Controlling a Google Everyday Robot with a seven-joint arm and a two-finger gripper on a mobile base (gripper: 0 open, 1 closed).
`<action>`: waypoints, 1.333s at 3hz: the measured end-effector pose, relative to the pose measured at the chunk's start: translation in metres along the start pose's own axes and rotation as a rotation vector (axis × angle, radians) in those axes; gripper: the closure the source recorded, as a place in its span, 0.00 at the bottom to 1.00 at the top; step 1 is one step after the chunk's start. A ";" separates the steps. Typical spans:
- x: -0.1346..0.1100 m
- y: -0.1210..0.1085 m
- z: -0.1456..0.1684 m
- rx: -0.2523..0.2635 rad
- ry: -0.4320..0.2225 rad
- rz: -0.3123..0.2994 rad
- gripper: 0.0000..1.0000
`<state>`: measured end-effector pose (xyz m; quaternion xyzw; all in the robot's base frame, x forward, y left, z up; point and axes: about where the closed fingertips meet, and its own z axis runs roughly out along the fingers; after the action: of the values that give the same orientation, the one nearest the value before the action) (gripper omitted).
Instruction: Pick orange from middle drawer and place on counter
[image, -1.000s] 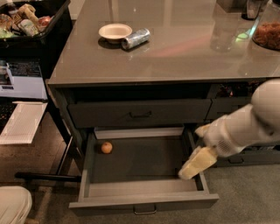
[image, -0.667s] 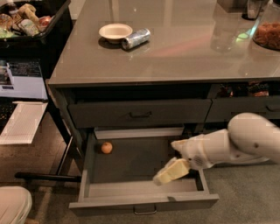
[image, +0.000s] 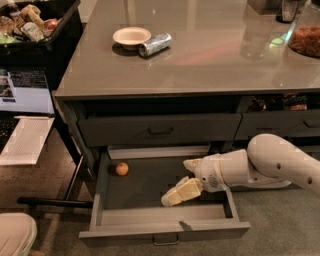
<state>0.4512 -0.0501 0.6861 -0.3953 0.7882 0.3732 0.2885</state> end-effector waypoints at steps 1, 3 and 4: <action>0.002 -0.006 0.008 0.034 -0.030 0.002 0.00; -0.013 -0.083 0.078 0.069 -0.215 -0.081 0.00; -0.007 -0.133 0.129 0.042 -0.247 -0.107 0.00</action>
Offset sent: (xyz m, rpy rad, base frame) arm 0.0910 0.0291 -0.0813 0.1690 -0.1821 -0.1323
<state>0.5871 0.0037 0.5712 -0.3816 0.7321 0.3864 0.4112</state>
